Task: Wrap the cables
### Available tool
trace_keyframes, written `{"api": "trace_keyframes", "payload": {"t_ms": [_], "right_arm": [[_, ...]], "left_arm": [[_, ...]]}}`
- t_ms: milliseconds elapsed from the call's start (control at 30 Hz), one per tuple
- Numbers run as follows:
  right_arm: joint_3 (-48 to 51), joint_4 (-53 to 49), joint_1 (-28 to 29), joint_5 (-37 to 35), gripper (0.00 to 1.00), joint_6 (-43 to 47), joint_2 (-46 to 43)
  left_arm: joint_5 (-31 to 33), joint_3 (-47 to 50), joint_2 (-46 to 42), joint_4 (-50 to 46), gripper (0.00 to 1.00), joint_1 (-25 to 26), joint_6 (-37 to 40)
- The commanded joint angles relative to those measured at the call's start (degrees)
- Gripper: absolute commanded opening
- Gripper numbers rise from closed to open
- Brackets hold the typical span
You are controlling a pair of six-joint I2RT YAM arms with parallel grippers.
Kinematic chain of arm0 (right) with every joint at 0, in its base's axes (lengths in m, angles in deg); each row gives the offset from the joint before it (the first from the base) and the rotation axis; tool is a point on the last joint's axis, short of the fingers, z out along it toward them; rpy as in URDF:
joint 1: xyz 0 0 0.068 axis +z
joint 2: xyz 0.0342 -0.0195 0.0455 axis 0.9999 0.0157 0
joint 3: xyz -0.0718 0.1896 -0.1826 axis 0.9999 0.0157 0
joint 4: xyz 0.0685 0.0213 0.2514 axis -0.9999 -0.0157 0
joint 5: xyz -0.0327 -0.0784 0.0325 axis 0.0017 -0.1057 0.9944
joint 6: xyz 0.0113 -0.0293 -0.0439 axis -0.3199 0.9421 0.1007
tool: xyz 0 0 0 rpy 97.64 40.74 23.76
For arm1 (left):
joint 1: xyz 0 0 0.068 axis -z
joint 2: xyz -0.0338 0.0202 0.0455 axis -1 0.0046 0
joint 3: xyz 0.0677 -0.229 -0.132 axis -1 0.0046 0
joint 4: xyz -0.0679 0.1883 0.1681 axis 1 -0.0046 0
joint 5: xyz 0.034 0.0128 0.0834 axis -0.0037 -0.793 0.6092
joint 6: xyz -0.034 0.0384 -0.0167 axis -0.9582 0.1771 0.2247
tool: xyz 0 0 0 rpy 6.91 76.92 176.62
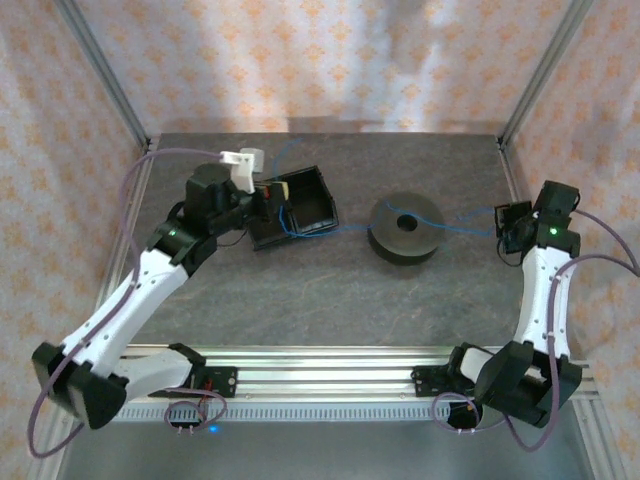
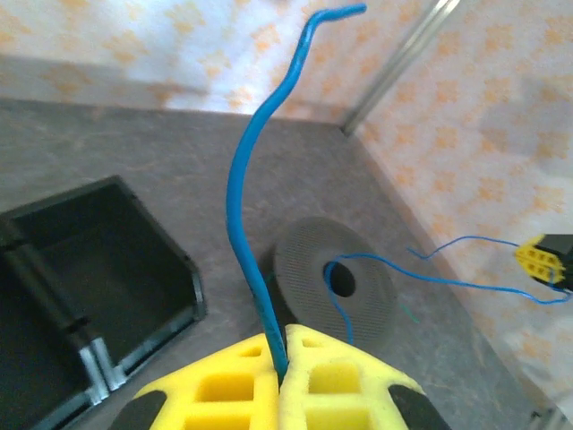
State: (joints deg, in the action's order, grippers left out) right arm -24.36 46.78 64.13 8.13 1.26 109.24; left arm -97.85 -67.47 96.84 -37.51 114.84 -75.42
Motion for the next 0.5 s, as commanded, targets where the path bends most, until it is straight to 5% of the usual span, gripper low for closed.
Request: {"api": "trace_keyframes", "payload": {"t_ms": [0,167,367,433,467], "right_arm": [[-3.0,-4.0,-1.5,-12.8,0.0,0.6,1.3],[-3.1,-3.0,-1.8,-19.0,0.0,3.5,5.3],[-4.2,-0.3,-1.8,-10.8,0.11,8.3,10.9],[-5.2,0.3,-1.8,-6.7,0.2,10.3,11.0],[-5.5,0.8,-1.9,-5.1,0.39,11.1,10.3]], "left_arm": [[-6.5,-5.7,4.8,7.6,0.0,3.5,-1.8],[-6.7,-8.4,12.1,14.7,0.0,4.5,-7.6],[-6.5,-13.2,20.0,20.9,0.0,7.2,-12.0],[-6.1,-15.7,22.7,21.6,0.0,7.9,-12.5],[-6.0,-16.7,23.7,21.8,0.0,8.0,-12.7]]}}
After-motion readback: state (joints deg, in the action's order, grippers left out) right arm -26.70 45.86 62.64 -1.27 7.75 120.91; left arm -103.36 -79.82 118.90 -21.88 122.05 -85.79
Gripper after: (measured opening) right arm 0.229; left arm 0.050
